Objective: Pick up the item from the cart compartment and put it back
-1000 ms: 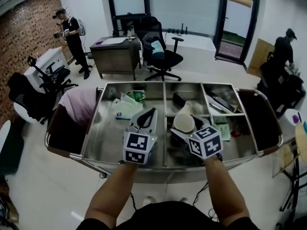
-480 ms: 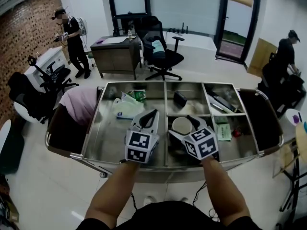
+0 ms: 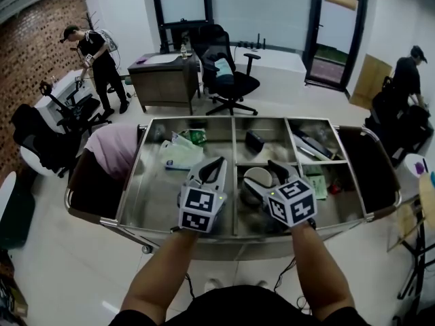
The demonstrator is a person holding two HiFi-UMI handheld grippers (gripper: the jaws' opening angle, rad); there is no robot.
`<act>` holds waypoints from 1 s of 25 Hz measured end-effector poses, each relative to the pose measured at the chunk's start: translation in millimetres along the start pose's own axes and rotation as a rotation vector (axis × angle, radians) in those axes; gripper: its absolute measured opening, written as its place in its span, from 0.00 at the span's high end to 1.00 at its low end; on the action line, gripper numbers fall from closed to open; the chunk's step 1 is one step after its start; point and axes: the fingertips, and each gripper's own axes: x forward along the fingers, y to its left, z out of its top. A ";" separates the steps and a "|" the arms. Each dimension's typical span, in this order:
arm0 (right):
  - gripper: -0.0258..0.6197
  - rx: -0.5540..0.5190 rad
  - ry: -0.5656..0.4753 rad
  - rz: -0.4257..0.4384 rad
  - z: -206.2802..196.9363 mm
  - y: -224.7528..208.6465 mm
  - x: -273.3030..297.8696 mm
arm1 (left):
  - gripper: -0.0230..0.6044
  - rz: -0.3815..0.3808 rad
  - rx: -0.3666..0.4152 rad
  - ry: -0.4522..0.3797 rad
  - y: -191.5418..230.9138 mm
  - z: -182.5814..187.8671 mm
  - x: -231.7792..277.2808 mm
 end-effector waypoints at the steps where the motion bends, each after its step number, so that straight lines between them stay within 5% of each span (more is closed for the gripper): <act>1: 0.48 0.010 -0.027 -0.023 5.4 -4.5 -4.3 | 0.96 0.001 -0.001 0.002 0.3 -0.3 0.0; 3: 0.93 0.032 -0.080 -0.060 14.3 -12.6 -12.5 | 0.96 0.003 -0.004 0.003 1.1 -0.5 -0.3; 12: 0.94 0.057 -0.101 -0.033 16.8 -10.6 -19.4 | 0.96 0.002 -0.010 -0.017 0.8 8.5 -4.2; 25: 0.94 0.177 -0.265 0.072 55.7 0.6 -62.2 | 0.96 -0.053 -0.016 -0.053 -17.9 42.0 -36.2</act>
